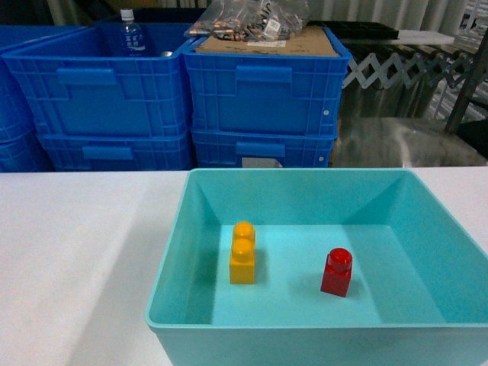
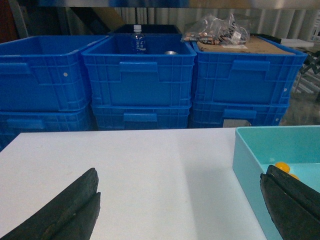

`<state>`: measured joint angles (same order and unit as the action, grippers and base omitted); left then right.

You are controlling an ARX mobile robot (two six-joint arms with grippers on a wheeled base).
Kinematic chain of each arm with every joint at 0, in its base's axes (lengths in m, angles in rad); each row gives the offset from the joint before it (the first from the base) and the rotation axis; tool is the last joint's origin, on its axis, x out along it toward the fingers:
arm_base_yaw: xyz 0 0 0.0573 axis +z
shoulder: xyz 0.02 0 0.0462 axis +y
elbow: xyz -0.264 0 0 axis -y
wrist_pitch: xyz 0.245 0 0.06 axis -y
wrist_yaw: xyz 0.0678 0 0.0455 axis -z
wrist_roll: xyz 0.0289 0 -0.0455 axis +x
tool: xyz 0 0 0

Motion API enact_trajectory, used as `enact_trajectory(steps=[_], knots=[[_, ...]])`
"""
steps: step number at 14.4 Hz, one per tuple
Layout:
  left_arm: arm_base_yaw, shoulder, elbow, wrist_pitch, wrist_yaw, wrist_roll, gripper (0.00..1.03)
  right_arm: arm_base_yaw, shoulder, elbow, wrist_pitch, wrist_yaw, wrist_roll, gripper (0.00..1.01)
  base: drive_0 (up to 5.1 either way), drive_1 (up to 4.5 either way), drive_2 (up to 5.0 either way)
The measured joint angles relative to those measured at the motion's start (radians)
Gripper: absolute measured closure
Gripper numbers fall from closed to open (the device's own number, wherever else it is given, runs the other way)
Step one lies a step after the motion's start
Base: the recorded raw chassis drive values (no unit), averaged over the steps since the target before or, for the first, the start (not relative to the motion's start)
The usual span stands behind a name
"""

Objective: Pick red block from blue box to shelf

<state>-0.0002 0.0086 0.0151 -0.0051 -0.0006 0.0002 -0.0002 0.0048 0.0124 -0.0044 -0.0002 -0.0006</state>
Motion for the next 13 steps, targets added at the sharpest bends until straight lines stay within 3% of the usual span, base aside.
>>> enact_trajectory(steps=[13], knots=[[0.000, 0.000, 0.000, 0.000, 0.000, 0.000, 0.05, 0.000, 0.000, 0.000, 0.000, 0.000, 0.000, 0.03, 0.0, 0.00, 0.0]])
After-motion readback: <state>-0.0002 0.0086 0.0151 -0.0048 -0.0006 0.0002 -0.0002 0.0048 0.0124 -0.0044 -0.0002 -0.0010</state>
